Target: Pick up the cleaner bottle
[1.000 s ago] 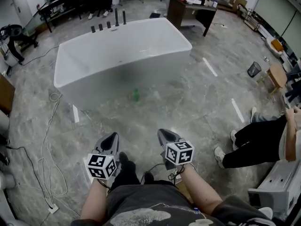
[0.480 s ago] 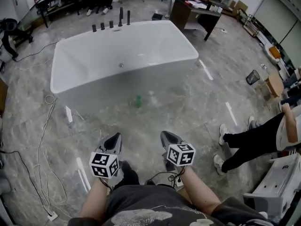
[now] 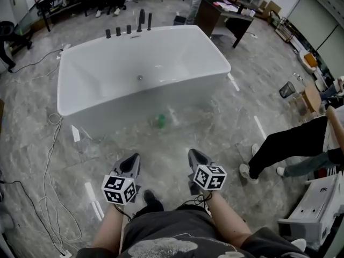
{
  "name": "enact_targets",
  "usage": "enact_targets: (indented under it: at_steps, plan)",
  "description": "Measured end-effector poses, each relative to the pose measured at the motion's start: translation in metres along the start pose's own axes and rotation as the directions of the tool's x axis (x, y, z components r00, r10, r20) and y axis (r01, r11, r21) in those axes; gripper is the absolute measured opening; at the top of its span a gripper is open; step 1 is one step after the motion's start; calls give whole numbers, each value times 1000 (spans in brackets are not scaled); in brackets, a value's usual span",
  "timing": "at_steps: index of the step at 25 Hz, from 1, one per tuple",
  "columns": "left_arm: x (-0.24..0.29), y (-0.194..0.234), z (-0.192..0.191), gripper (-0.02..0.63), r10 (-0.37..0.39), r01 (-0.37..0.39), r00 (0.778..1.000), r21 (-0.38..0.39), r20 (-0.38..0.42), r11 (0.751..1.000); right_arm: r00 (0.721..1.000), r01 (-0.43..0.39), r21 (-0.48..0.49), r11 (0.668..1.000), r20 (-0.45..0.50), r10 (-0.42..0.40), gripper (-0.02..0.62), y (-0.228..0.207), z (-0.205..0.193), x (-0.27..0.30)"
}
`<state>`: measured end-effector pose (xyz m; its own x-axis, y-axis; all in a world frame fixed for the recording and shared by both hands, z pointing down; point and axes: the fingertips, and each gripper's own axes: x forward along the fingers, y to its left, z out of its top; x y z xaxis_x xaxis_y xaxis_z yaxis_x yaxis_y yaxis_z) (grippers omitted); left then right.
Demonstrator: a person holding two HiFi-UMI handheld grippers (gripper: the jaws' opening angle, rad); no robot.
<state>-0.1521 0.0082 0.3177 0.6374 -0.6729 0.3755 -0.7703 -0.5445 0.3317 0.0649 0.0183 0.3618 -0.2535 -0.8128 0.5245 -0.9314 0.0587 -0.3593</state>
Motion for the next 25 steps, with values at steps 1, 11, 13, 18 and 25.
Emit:
enact_targets:
  at_steps: [1, 11, 13, 18, 25]
  plan:
    - [1, 3, 3, 15, -9, 9, 1000, 6, -1, 1000, 1000, 7, 17, 1000, 6, -7, 34, 1, 2, 1]
    - [10, 22, 8, 15, -15, 15, 1000, -12, -7, 1000, 999, 48, 48, 998, 1, -48, 34, -5, 6, 8]
    - [12, 27, 11, 15, -4, 4, 1000, -12, -5, 1000, 999, 48, 46, 998, -9, -47, 34, -7, 6, 15]
    - [25, 37, 15, 15, 40, -40, 999, -2, -19, 999, 1000, 19, 40, 999, -23, -19, 34, -15, 13, 43]
    - [63, 61, 13, 15, 107, -108, 991, -6, -79, 994, 996, -26, -18, 1000, -85, 24, 34, -33, 30, 113]
